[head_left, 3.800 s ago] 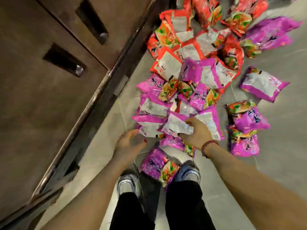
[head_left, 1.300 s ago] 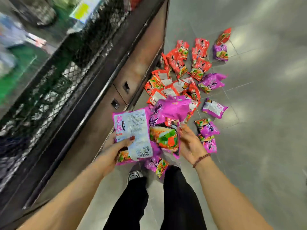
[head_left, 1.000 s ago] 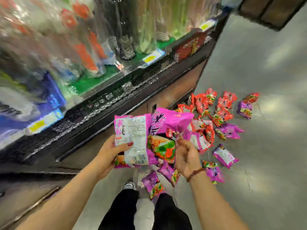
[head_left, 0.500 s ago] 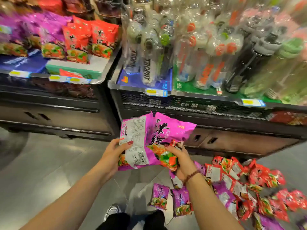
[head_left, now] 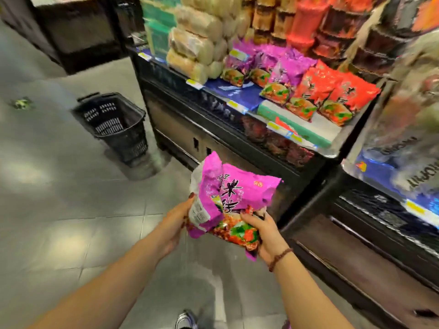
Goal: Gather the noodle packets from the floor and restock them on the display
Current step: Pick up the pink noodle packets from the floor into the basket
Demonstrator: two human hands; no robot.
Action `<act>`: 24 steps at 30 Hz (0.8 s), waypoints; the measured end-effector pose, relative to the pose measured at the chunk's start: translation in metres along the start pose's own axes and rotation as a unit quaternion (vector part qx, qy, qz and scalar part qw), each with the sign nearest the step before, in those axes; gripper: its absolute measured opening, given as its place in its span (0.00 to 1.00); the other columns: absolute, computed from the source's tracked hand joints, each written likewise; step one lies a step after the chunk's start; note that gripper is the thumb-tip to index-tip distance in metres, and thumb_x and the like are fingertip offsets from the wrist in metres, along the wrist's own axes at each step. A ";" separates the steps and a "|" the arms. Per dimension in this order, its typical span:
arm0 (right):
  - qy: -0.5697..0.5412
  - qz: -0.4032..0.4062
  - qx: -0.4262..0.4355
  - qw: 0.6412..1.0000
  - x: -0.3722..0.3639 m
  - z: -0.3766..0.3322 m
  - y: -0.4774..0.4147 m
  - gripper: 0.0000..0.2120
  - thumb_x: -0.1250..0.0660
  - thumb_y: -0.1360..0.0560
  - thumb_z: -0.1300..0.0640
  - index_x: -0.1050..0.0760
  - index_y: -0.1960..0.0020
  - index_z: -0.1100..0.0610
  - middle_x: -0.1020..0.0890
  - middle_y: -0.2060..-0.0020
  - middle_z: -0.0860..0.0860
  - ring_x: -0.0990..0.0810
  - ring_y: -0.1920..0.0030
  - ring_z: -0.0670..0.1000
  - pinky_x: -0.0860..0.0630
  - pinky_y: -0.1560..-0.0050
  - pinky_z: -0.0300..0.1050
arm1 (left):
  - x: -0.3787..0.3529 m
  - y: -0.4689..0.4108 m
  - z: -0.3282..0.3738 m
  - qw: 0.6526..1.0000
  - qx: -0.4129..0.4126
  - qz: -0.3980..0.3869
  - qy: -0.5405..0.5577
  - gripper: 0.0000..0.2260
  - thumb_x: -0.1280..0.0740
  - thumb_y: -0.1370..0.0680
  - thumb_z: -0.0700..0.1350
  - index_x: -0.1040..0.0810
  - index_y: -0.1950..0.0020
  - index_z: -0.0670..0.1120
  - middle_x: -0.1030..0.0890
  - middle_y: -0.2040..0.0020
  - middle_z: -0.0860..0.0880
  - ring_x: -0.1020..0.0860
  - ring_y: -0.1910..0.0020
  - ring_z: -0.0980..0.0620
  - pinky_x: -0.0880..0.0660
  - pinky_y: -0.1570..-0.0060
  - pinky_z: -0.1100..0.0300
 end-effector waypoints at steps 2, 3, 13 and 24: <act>0.016 -0.019 -0.005 1.000 -0.046 0.010 -0.022 0.14 0.32 0.30 0.70 0.28 0.46 0.62 0.17 0.58 0.60 0.17 0.62 0.57 0.18 0.59 0.52 | 0.053 -0.006 0.025 0.999 -0.028 0.041 -0.001 0.12 0.34 0.21 0.48 0.20 0.46 0.40 0.16 0.58 0.50 0.20 0.60 0.55 0.26 0.58 0.63; 0.026 -0.028 -0.007 0.999 -0.067 0.014 -0.031 0.15 0.32 0.31 0.70 0.27 0.45 0.62 0.17 0.57 0.60 0.17 0.62 0.57 0.18 0.58 0.53 | 0.077 -0.008 0.034 0.997 -0.031 0.063 0.009 0.16 0.31 0.24 0.48 0.22 0.42 0.37 0.17 0.55 0.47 0.21 0.57 0.51 0.28 0.55 0.58; 0.116 -0.107 -0.073 0.985 -0.217 0.036 -0.113 0.32 0.23 0.39 0.65 0.29 0.37 0.64 0.16 0.56 0.60 0.16 0.62 0.57 0.17 0.62 0.52 | 0.202 -0.018 0.091 0.978 -0.027 0.147 0.145 0.19 0.31 0.29 0.61 0.20 0.51 0.46 0.19 0.58 0.46 0.21 0.57 0.49 0.26 0.43 0.50; 0.159 -0.191 -0.133 0.960 -0.351 0.016 -0.270 0.29 0.25 0.38 0.62 0.27 0.39 0.64 0.16 0.53 0.62 0.16 0.61 0.58 0.18 0.58 0.52 | 0.305 -0.117 0.179 0.946 -0.052 0.218 0.233 0.11 0.28 0.37 0.46 0.21 0.56 0.45 0.23 0.59 0.47 0.23 0.63 0.51 0.24 0.66 0.61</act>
Point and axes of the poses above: each hand's wrist, its own y-axis away from the middle knuckle, its own x-axis out of the back of the hand, z = x × y, the point moved 8 cm from there along -y, towards the middle knuckle
